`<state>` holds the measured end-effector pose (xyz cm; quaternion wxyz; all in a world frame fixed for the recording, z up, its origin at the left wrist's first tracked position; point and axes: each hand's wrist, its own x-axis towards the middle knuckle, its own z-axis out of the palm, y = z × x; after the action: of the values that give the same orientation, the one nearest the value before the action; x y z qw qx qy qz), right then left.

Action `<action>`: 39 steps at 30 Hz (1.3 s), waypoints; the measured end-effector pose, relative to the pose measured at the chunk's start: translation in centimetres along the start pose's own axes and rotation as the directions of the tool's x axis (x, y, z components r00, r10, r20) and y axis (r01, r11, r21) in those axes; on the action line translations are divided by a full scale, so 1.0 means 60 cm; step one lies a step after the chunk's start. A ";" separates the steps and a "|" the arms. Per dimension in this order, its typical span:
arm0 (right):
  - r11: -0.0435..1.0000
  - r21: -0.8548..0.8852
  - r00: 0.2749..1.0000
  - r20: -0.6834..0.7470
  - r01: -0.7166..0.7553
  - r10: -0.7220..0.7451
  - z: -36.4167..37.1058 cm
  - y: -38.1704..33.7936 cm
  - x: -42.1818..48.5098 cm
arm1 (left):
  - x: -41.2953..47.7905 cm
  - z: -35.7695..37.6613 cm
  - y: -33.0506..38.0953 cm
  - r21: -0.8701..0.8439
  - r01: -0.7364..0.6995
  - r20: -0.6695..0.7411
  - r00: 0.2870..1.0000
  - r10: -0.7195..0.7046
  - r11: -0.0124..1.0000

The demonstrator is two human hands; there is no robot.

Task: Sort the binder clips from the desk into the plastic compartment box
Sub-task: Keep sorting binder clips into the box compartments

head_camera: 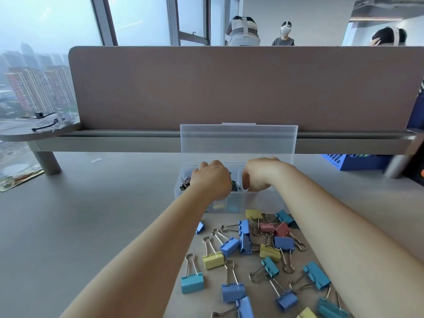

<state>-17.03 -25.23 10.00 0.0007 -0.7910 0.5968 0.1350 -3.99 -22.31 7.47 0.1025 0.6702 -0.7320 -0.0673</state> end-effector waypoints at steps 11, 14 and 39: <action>0.990 0.098 0.994 0.040 0.096 -0.101 0.010 0.004 0.008 | -0.004 -0.001 0.000 -0.010 -0.077 -0.022 0.997 0.077 0.997; 0.987 0.114 0.992 0.044 0.113 -0.119 0.011 0.006 0.002 | -0.007 -0.001 0.003 0.005 -0.122 -0.056 0.991 0.122 0.992; 0.662 0.730 0.956 0.041 0.170 -0.291 -0.015 0.031 -0.033 | -0.016 -0.012 -0.020 -0.225 -0.006 -0.124 0.992 -0.022 0.974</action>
<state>-19.10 -24.01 11.61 0.3734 -0.7833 0.4945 -0.0497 -2.58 -21.41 7.81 0.2231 0.6602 -0.7090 -0.1079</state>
